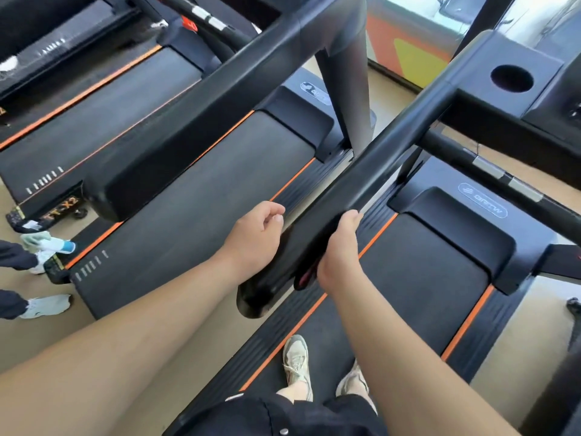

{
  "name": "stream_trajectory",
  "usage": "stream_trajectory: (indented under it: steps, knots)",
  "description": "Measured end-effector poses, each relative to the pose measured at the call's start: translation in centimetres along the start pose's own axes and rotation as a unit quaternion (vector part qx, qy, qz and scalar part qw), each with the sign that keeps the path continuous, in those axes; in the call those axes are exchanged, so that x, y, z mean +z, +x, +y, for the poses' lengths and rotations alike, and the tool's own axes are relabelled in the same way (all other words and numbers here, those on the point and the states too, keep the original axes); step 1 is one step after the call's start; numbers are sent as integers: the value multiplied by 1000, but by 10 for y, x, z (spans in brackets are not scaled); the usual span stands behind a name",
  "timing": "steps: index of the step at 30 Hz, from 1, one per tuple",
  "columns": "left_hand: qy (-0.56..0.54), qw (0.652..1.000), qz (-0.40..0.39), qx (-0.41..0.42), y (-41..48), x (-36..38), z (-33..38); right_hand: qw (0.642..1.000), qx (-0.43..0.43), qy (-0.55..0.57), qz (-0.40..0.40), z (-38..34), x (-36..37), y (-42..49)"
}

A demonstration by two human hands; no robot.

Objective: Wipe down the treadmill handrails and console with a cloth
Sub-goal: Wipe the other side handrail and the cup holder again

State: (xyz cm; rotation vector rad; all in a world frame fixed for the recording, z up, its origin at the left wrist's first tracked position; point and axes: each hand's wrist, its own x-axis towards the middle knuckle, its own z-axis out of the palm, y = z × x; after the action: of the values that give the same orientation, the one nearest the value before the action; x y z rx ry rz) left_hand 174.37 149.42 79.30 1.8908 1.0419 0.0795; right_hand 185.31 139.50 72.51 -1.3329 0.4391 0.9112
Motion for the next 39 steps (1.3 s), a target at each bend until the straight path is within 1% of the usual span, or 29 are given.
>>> stream_trajectory:
  steps: [1, 3, 5, 7, 9, 13, 17, 19, 22, 27, 29, 31, 33, 35, 37, 39]
  knots:
    - [2, 1000, -4, 4, 2, 3, 3, 1000, -2, -23, -16, -1, 8, -19]
    - [4, 1000, -6, 13, 5, 9, 9, 998, -26, -53, -14, 8, 20, -59]
    - [10, 1000, -9, 22, 11, 17, 17, 992, -80, -95, -16, 20, 24, -87]
    - [25, 999, -20, 29, 19, 23, 24, 982, -129, -130, -47, 24, 20, -91]
    - [38, 999, -21, 31, 27, 25, 30, 978, -144, -143, -53, 8, 16, -72]
    - [59, 997, -33, 31, 43, 28, 44, 978, -145, -148, -19, -58, 12, -25]
    - [60, 997, -42, 26, 64, 41, 72, 970, -147, -194, -5, -115, -7, 26]
    - [55, 997, -43, 23, 75, 50, 86, 974, -137, -181, -13, -134, -14, 43]
    - [55, 998, -38, 7, 86, 63, 97, 982, -121, -146, -25, -136, -14, 43]
    - [58, 998, -4, -12, 93, 73, 111, 978, -122, -153, -65, -106, -12, 6]
    - [55, 998, 12, -18, 94, 77, 118, 979, -119, -151, -64, -125, -13, 19]
    - [46, 998, 23, -22, 94, 84, 124, 979, -128, -156, -43, -160, -16, 42]
    - [36, 999, 30, -22, 94, 90, 128, 971, -153, -182, -27, -187, -18, 59]
    - [36, 998, 39, -20, 92, 96, 131, 957, -187, -222, -23, -190, -21, 60]
    - [60, 997, 55, -10, 89, 102, 136, 945, -217, -245, -22, -176, -31, 54]
    - [101, 990, 88, 30, 80, 110, 141, 947, -208, -244, -35, -163, -49, 44]
